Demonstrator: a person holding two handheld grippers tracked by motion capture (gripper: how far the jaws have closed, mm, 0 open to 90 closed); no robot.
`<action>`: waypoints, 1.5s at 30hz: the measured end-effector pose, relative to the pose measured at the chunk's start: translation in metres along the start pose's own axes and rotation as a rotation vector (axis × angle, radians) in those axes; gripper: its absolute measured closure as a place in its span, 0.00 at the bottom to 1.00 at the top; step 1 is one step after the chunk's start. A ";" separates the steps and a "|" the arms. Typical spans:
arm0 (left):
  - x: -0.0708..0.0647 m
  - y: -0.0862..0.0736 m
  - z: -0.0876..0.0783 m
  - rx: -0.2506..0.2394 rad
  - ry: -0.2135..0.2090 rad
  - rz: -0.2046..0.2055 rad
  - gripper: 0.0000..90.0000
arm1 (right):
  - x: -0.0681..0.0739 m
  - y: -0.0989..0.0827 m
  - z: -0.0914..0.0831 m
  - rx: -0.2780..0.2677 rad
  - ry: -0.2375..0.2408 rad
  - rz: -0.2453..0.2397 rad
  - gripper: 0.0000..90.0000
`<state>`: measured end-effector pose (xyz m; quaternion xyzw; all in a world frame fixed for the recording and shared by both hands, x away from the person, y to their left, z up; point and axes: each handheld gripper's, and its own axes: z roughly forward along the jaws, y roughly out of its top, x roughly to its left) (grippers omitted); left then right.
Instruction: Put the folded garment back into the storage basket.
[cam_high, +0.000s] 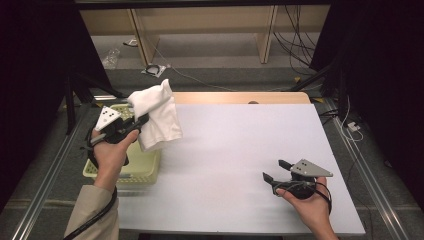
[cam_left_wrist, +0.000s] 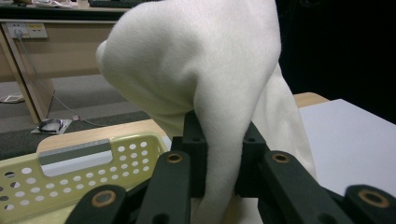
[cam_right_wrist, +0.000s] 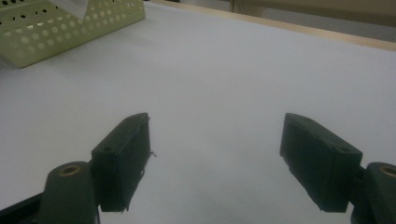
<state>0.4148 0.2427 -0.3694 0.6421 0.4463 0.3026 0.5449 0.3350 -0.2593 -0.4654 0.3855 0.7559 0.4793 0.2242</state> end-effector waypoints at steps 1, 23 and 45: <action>0.000 0.000 0.000 0.001 0.001 0.001 0.86 | 0.000 0.000 0.000 0.001 0.000 -0.002 0.28; 0.010 -0.002 0.000 0.026 0.016 0.000 0.87 | 0.000 0.000 0.000 -0.001 0.002 -0.001 0.28; 0.018 -0.006 0.000 0.054 0.037 -0.004 0.86 | 0.000 0.000 0.000 -0.003 0.002 0.000 0.28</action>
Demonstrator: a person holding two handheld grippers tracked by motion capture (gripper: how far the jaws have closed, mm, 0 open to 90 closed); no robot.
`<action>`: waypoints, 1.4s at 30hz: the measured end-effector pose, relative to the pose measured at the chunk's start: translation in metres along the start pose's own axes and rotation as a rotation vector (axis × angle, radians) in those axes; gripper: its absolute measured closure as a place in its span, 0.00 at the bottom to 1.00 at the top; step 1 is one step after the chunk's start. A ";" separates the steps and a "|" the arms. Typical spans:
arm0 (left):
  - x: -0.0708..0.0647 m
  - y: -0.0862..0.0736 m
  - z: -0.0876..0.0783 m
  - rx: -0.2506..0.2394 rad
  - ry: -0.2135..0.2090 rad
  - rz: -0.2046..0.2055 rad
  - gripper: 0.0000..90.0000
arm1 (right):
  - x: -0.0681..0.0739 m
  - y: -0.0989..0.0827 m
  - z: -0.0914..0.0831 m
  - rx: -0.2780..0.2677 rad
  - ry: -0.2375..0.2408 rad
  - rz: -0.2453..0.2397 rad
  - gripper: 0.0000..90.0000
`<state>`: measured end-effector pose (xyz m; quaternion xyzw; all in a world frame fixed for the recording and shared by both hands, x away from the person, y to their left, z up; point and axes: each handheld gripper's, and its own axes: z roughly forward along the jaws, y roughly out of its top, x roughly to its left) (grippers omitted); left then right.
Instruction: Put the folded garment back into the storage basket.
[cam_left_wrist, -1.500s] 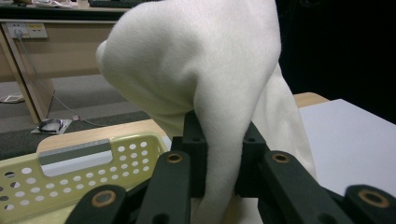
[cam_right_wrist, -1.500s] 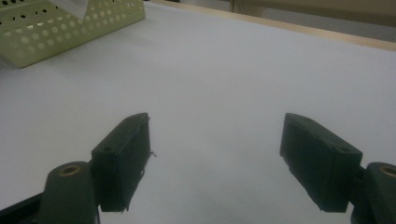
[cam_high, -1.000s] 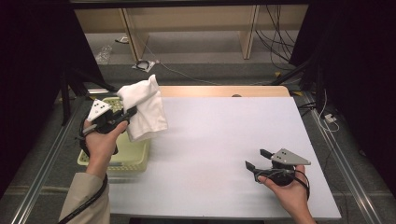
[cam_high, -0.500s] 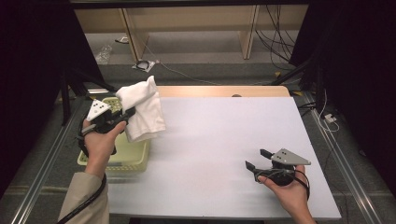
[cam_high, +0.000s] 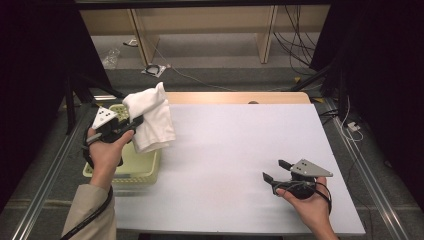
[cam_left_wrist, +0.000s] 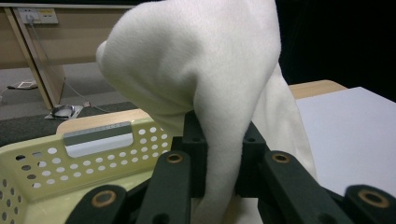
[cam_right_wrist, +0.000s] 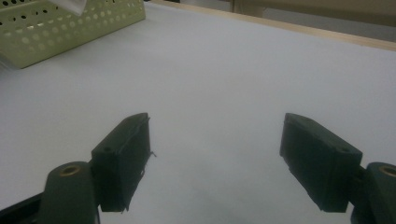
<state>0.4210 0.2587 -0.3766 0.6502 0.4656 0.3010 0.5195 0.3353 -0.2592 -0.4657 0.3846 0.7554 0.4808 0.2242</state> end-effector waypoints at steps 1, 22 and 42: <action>0.000 0.000 0.000 0.001 0.001 -0.001 0.86 | 0.000 0.000 0.000 0.001 0.000 0.000 0.28; 0.007 -0.005 0.003 0.034 0.012 -0.013 0.87 | 0.000 0.000 0.000 0.003 0.000 0.000 0.28; 0.017 -0.007 0.002 0.065 0.021 -0.028 0.86 | 0.000 0.000 0.000 -0.004 0.001 0.003 0.28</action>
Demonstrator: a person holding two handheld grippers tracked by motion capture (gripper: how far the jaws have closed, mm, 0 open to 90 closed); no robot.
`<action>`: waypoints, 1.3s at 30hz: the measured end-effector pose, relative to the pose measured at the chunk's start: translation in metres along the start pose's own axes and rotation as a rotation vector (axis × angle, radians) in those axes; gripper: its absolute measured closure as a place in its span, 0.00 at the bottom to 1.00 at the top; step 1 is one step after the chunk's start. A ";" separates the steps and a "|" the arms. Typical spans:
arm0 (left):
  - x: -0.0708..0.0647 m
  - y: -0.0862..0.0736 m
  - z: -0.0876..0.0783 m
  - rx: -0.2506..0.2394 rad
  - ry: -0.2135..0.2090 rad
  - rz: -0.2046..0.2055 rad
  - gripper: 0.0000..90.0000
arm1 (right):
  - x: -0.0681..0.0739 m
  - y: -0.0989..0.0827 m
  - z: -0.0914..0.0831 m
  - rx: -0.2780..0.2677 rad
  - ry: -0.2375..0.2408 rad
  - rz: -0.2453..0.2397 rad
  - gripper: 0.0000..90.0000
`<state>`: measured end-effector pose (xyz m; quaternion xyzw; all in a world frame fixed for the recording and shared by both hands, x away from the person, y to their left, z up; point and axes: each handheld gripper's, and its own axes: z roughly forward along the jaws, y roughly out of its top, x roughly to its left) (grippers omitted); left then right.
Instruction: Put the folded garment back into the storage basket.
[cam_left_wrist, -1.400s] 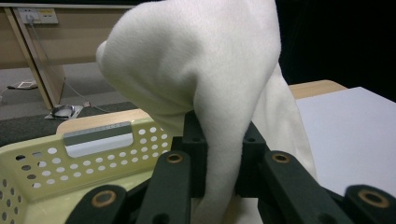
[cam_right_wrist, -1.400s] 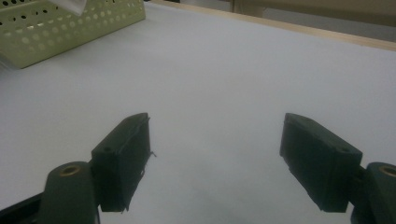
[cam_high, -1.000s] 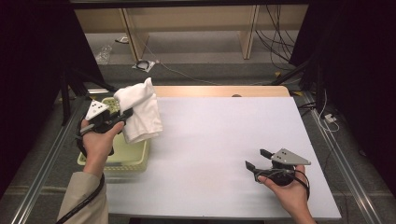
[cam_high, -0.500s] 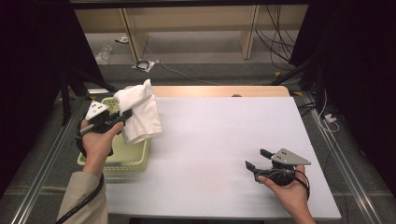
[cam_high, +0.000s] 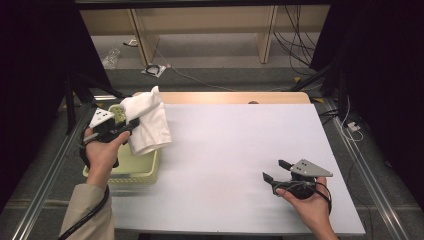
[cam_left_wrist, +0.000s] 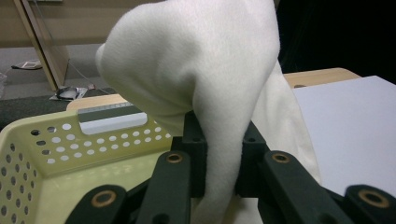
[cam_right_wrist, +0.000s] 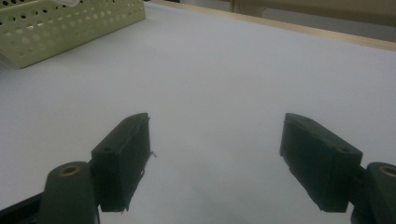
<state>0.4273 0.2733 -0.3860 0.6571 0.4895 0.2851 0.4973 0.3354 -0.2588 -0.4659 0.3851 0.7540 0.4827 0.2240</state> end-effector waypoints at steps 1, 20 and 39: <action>0.000 0.000 0.000 0.002 0.000 0.000 0.86 | 0.000 0.000 -0.001 0.007 -0.001 -0.002 0.28; 0.008 -0.001 -0.001 0.023 0.016 -0.014 0.87 | 0.000 0.000 0.000 0.000 0.002 -0.001 0.28; 0.016 -0.004 -0.001 0.054 0.022 -0.035 0.87 | 0.000 0.000 0.000 0.010 0.001 -0.005 0.28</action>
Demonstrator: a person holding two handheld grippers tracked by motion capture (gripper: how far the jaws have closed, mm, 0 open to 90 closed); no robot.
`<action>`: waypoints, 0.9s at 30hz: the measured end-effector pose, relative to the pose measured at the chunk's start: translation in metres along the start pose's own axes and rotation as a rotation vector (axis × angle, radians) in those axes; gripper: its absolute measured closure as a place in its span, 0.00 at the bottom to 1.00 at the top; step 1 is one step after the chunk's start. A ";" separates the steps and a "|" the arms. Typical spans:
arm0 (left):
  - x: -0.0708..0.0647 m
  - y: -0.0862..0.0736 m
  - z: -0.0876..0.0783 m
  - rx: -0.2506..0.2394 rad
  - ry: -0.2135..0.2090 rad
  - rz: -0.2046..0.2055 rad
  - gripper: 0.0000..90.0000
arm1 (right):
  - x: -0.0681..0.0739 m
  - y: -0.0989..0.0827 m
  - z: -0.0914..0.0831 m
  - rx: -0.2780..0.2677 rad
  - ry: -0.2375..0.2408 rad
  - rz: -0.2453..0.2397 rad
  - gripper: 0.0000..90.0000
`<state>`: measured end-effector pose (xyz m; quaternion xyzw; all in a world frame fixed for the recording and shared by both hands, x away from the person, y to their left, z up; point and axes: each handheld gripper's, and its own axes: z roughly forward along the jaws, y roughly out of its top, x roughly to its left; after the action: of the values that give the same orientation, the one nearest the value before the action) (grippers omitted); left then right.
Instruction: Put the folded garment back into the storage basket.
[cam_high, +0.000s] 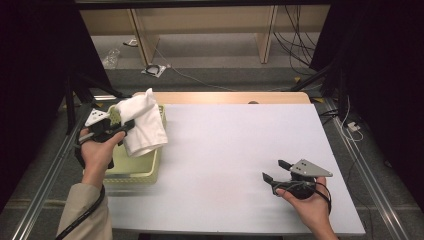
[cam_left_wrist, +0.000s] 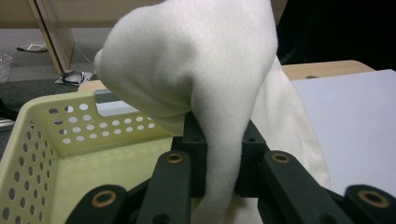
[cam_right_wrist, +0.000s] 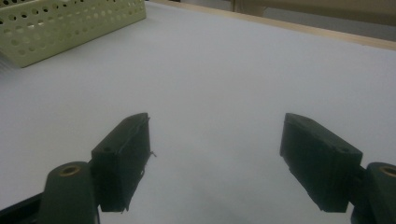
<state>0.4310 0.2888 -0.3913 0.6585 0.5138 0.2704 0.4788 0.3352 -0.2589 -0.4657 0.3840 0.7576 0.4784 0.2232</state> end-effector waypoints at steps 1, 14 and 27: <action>0.000 0.000 0.000 0.002 0.001 -0.002 0.87 | 0.000 0.000 0.000 0.000 0.000 0.001 0.28; 0.007 -0.003 0.001 0.020 0.009 -0.032 0.87 | 0.000 0.000 0.000 0.000 0.000 0.001 0.28; 0.012 -0.004 0.000 0.030 0.012 -0.041 0.87 | 0.000 0.000 0.000 -0.001 0.000 0.001 0.28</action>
<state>0.4334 0.3002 -0.3967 0.6533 0.5343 0.2566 0.4711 0.3353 -0.2589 -0.4656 0.3841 0.7572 0.4789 0.2231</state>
